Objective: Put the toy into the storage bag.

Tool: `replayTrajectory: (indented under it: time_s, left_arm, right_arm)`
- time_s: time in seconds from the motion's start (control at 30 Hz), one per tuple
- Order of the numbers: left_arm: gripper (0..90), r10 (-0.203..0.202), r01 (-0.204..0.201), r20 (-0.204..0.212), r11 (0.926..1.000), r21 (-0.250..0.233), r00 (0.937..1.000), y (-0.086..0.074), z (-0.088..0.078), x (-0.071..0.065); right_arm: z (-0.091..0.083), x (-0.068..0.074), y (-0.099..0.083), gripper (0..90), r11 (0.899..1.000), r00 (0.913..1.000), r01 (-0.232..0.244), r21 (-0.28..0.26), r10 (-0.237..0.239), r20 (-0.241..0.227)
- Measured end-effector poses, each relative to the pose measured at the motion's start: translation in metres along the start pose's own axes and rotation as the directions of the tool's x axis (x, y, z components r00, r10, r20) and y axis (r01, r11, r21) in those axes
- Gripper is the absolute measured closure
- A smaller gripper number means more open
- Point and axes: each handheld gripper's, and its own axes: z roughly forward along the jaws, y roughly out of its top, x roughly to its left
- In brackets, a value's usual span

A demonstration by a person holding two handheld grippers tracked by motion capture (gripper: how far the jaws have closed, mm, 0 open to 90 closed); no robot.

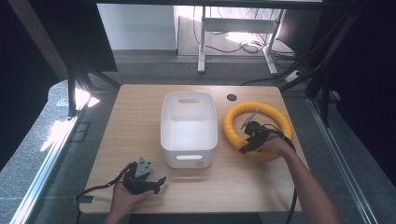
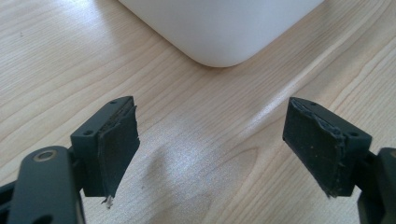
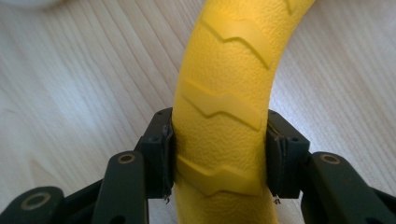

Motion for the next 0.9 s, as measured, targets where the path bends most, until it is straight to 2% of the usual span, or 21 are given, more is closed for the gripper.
replayTrajectory:
  time_s: [0.1,0.17,0.4,0.73,0.9]
  left_arm:
    - [18.5,-0.001,0.001,-0.001,1.0000,0.000,1.0000,0.000,0.000,0.000]
    - [18.5,-0.001,0.001,0.000,1.0000,-0.001,1.0000,0.000,0.000,0.000]
    - [18.5,-0.002,0.002,0.001,1.0000,-0.001,1.0000,0.000,0.000,0.000]
    - [18.6,-0.001,0.001,0.001,1.0000,0.000,1.0000,0.000,0.000,0.000]
    - [18.6,-0.003,0.003,0.001,1.0000,-0.001,1.0000,0.000,0.000,0.000]
  right_arm:
    - [-0.010,-0.001,0.001,51.1,0.998,0.9994,-0.022,-0.066,0.021,-0.028]
    - [-0.018,-0.002,0.001,51.1,0.992,0.9980,-0.036,-0.117,0.030,-0.055]
    - [-0.041,-0.008,-0.001,51.2,0.963,0.9920,-0.083,-0.255,0.055,-0.114]
    - [-0.053,-0.007,-0.002,51.2,0.938,0.9910,-0.093,-0.333,0.055,-0.122]
    - [-0.062,-0.005,-0.002,51.2,0.920,0.9920,-0.090,-0.382,0.049,-0.116]
